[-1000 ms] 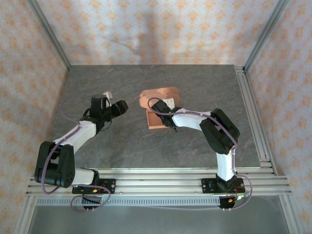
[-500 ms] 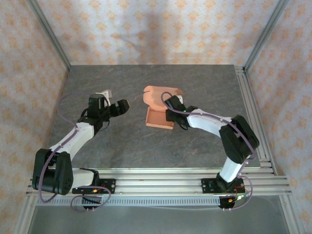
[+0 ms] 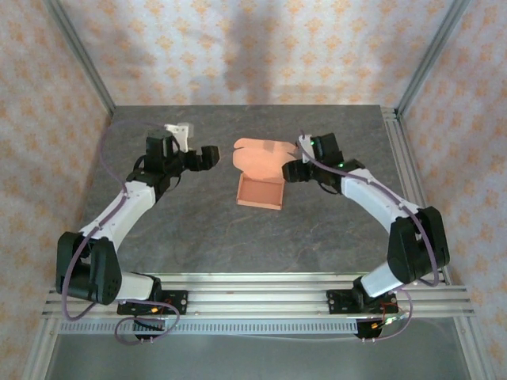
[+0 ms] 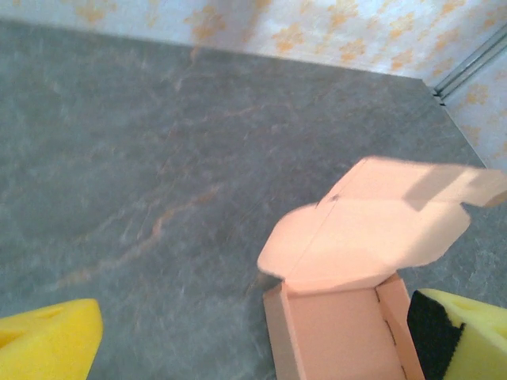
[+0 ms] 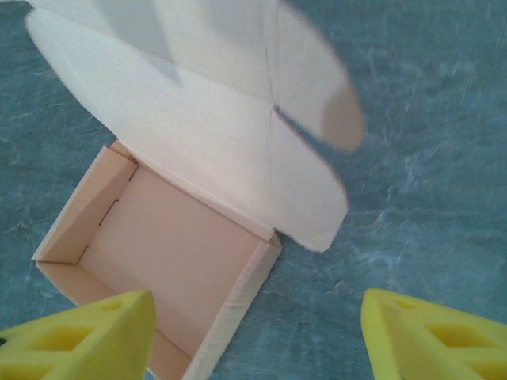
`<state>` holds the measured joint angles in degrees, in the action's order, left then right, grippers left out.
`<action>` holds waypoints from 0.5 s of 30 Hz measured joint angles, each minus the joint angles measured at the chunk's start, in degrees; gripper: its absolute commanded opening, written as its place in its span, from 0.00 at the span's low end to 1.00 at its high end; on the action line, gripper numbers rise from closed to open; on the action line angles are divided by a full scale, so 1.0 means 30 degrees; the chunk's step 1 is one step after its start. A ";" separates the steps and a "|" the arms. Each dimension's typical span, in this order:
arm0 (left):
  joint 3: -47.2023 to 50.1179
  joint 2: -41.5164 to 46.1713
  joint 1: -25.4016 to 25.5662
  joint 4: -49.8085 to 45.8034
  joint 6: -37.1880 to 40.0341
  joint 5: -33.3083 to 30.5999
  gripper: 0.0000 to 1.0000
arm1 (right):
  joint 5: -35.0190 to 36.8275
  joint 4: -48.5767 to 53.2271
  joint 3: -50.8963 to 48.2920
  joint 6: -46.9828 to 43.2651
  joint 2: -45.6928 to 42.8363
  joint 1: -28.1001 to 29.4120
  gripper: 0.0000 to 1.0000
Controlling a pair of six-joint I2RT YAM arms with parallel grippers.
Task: Fold the paper box
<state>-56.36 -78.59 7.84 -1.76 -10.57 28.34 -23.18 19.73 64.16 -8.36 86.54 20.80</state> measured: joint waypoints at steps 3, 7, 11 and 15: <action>-0.0962 -0.0313 0.0015 -0.0372 0.1209 0.0342 1.00 | -0.1537 0.2018 0.2455 -0.2477 0.0525 -0.1129 0.69; -0.1472 -0.0627 0.0022 -0.0940 0.2455 0.0925 1.00 | -0.3140 0.4597 0.6258 -0.5712 0.2324 -0.2186 0.67; -0.1406 -0.0809 0.0022 -0.1377 0.3038 0.1435 1.00 | -0.4051 0.7679 0.9850 -0.8867 0.4983 -0.2492 0.61; -0.0568 -0.0277 0.0022 -0.1370 0.3563 0.1530 1.00 | -0.4452 0.9806 1.2167 -1.0899 0.7031 -0.2506 0.58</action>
<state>-58.06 -79.42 7.90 -5.87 0.12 32.93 -36.53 49.15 100.66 -41.06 107.63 13.28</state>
